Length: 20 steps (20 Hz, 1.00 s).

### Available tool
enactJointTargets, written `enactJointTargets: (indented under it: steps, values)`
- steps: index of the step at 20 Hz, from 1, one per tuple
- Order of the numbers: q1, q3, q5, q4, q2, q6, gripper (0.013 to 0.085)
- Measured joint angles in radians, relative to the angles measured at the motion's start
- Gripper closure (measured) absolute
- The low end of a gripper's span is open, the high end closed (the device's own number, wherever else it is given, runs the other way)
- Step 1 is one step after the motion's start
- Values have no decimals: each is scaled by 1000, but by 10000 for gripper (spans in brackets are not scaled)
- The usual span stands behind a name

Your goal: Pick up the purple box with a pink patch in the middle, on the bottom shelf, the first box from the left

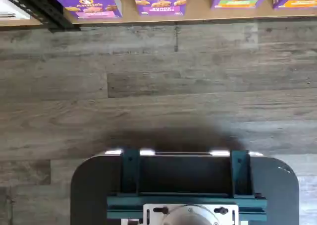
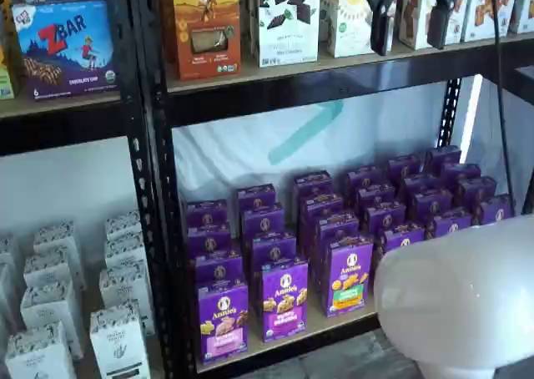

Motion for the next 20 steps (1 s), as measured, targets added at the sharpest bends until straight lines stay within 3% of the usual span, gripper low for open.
enactJointTargets:
  steps: [6, 15, 20]
  values:
    - [-36, 15, -28, 43, -11, -20, 130]
    - [3, 86, -119, 15, -21, 5, 130]
    - [5, 153, -183, 40, -23, 11, 130]
